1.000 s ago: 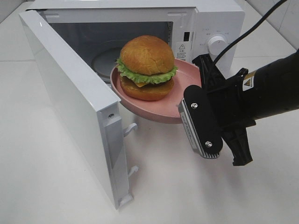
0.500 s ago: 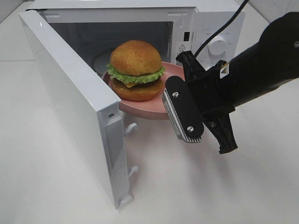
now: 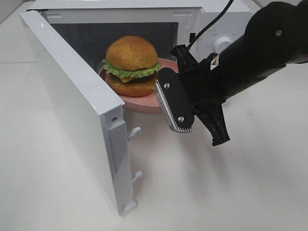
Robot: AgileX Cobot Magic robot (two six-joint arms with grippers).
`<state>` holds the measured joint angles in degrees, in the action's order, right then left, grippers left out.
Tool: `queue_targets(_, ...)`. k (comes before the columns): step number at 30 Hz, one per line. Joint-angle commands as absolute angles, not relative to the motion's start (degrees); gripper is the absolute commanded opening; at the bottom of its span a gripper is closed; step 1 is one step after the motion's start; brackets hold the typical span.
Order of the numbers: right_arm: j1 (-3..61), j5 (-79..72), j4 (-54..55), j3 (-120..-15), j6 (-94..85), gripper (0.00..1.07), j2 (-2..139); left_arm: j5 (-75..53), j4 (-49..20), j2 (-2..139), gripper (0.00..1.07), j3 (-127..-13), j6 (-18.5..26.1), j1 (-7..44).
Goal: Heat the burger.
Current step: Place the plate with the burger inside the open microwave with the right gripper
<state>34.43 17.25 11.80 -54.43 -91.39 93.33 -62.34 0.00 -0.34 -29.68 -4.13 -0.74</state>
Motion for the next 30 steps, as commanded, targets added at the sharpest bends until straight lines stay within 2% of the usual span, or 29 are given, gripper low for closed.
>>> queue_targets(1, 34.3, 14.3, 12.1, -56.6, -92.5, 0.00, 93.7, -61.4, 0.0, -1.1, 0.97, -29.7, -4.1, -0.6)
queue_targets(11, 34.3, 12.3, 12.1, -57.4, -93.2, 0.00, 96.0, -61.4, 0.0, -1.1, 0.97, -29.7, -4.1, -0.6)
queue_targets(30, 35.7, 12.7, 11.7, -66.9, -92.5, 0.00, 104.3, -61.4, 0.0, -1.1, 0.97, -29.7, -4.1, -0.6)
